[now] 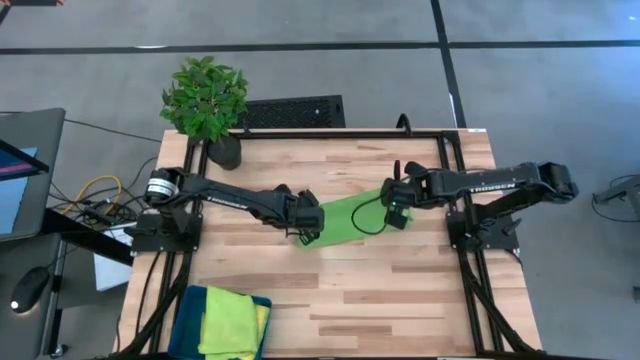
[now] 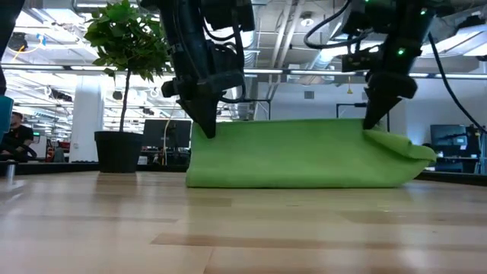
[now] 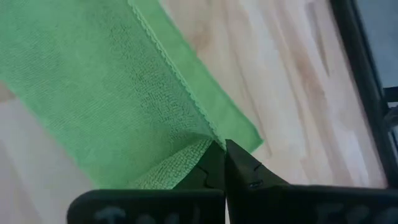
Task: Fold microfiber towels
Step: Fold the green microfiber towel
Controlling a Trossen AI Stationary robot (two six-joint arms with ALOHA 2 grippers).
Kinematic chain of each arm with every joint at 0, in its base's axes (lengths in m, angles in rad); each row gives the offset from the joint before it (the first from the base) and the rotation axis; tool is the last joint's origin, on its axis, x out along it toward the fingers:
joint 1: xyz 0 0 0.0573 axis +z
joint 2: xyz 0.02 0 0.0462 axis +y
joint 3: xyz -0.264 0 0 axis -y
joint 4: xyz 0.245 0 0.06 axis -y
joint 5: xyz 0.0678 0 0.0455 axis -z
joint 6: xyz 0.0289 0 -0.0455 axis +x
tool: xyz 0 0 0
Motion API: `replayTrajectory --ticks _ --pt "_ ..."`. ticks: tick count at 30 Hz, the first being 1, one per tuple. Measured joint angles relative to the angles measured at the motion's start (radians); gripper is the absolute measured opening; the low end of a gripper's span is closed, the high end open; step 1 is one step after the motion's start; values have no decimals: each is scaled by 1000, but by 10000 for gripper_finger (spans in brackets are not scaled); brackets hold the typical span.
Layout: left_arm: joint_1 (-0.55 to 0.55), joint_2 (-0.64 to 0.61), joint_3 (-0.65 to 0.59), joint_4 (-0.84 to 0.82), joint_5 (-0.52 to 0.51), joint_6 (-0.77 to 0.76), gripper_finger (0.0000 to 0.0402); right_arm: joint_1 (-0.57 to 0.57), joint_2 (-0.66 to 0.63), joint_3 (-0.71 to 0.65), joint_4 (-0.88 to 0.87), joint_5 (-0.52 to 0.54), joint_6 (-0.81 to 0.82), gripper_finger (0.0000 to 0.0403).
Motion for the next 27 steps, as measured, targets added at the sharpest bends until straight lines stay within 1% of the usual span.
replayTrajectory --ticks 6,9,12,15,20,25,27 --pt "14 0 0 8 -2 -2 0 -61 0 0 28 -14 0 18" --pt "14 0 0 9 2 -4 0 -72 0 0 35 -49 -18 31" --pt "14 0 -1 3 4 -48 5 -73 0 -1 37 -89 -50 46" --pt "15 0 -1 -4 3 -63 16 -73 0 -1 39 -95 -51 64" --pt "28 0 -1 -7 -28 -57 34 -73 0 -1 45 -91 -52 107" --pt "34 0 -1 -4 -31 -21 47 -73 0 -1 46 -91 -53 171" --pt "33 0 -1 -5 -54 -17 53 -69 0 -1 47 -95 -58 195"
